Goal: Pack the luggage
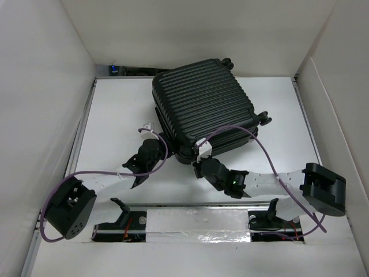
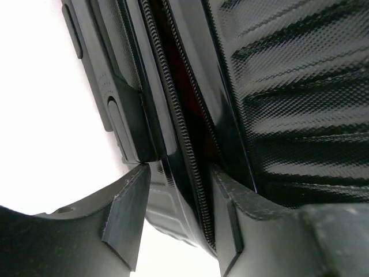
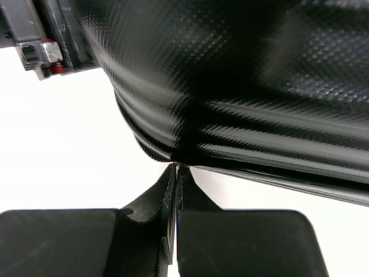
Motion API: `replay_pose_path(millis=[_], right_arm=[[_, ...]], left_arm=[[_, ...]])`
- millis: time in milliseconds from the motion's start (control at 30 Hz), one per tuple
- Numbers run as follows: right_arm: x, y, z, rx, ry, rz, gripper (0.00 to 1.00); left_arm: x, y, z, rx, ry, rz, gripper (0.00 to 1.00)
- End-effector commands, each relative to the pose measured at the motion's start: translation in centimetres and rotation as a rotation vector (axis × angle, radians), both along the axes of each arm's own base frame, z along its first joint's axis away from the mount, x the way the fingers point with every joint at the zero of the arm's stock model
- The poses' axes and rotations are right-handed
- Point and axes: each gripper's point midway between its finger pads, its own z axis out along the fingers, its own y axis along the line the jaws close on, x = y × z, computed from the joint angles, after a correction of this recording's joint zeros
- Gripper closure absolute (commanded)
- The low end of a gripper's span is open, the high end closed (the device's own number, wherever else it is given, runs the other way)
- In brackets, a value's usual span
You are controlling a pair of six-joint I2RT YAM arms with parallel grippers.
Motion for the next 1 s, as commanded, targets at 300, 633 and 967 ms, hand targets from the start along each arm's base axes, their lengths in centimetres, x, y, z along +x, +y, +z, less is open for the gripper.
replay_pose_path(millis=[300,633,967], right_arm=[[-4.7,1.6,5.2,0.209,0.055,0.220,1.00],[-6.6,-5.8,4.3,0.279,0.092,0.215,1.00],[-6.3,-8.1,4.9,0.287,0.065,0.164,1.00]], left_arm=[[-1.7,-5.2,3.8,0.010,-0.048,-0.268,0.34],[2.7,3.3,5.1,-0.060,-0.070,-0.002,0.38],[3.7,2.4,2.4,-0.035,-0.004,-0.051,0.58]])
